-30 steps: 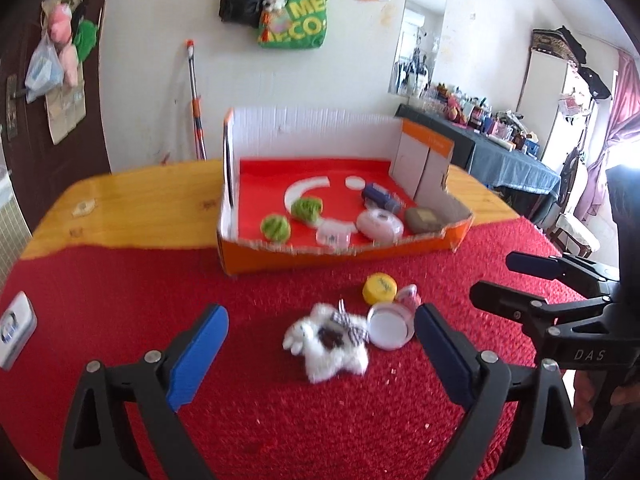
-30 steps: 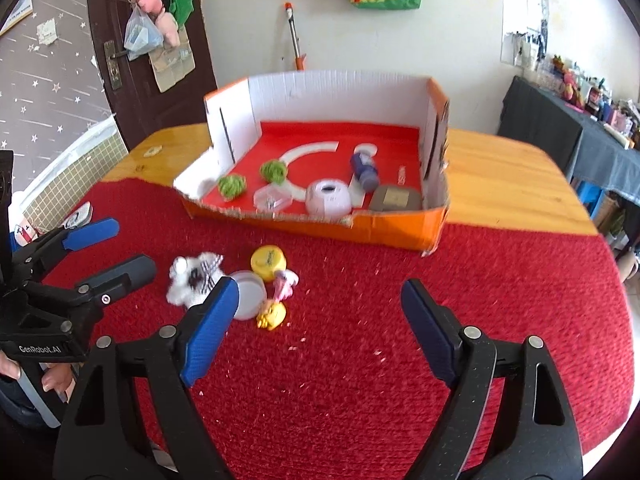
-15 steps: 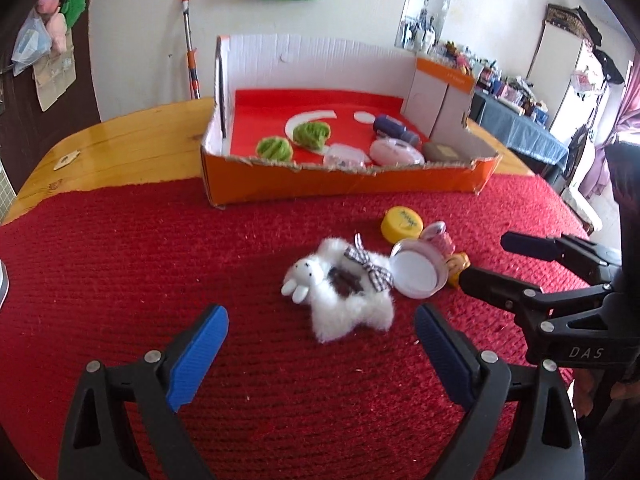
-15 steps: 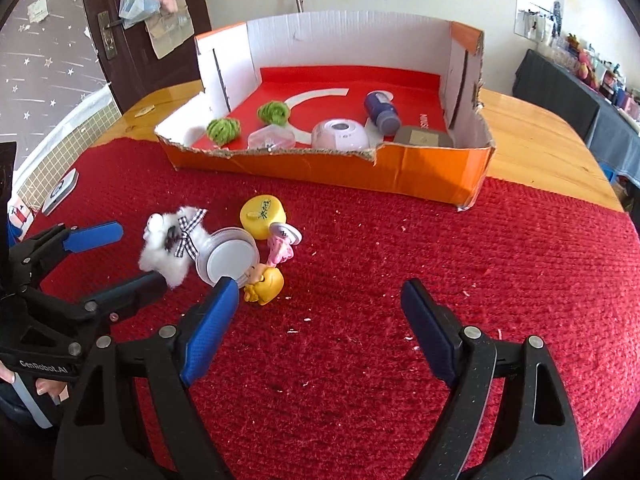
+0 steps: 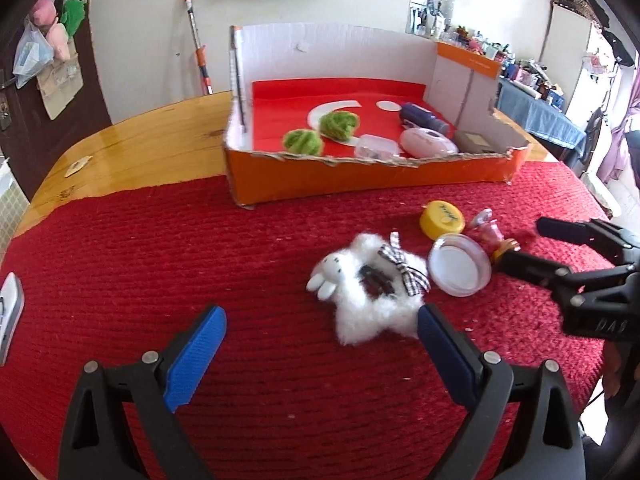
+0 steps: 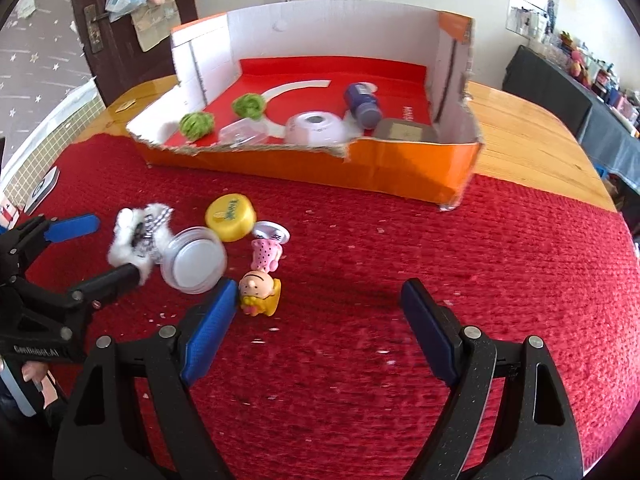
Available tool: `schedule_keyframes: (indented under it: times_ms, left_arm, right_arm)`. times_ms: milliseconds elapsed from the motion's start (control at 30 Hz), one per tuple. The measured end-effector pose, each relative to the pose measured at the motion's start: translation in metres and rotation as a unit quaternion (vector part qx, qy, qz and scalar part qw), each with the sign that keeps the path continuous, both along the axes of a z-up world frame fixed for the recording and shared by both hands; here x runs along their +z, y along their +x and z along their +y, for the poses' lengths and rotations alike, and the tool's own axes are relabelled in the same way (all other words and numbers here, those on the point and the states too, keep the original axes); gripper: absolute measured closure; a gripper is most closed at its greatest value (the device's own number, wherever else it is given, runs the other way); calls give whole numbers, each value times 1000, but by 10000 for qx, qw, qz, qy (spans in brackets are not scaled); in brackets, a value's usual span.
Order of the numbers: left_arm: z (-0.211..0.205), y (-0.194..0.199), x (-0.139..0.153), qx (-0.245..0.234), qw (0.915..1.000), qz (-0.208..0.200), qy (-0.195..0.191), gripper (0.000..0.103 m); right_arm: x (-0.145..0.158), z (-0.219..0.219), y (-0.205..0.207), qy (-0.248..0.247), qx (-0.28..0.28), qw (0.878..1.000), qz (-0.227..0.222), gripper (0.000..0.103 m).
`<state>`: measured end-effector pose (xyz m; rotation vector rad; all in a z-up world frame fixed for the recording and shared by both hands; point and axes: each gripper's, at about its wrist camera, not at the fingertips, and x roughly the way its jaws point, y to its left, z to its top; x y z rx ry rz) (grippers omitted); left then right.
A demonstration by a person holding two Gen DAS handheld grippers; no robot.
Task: Organize objects
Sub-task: 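Withdraw both tools from the box back over the table, then close the left gripper on the white fluffy bunny while the right gripper grasps the doll figure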
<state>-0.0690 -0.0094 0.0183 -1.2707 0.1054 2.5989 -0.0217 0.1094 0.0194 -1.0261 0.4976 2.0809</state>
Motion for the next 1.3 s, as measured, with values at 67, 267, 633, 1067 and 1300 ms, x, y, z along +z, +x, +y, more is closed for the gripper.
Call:
schedule_keyframes:
  times_ms: [67,267,633,1067,1300]
  left_arm:
    - [-3,-2,1,20,10000,1,-14,5]
    - [3,-5,1,-163,9999,21,-30,7]
    - [15,-13,1,-411,9991,5,-89,22]
    - [24,-15,2,-639,9979,71,6,45]
    - [21,-11,8,-621,9979,128,120,47]
  right_arm:
    - [1,3,3,-2,-20,10000,26,20]
    - [0,1,-5,-14,124,9999,46,20]
    - [-5,1,-24,112,298,9994,-145,31]
    - [-4,-1,-29,186,416,9990,-12,74]
    - [-1,-3,-28,148,457,9988,85,82]
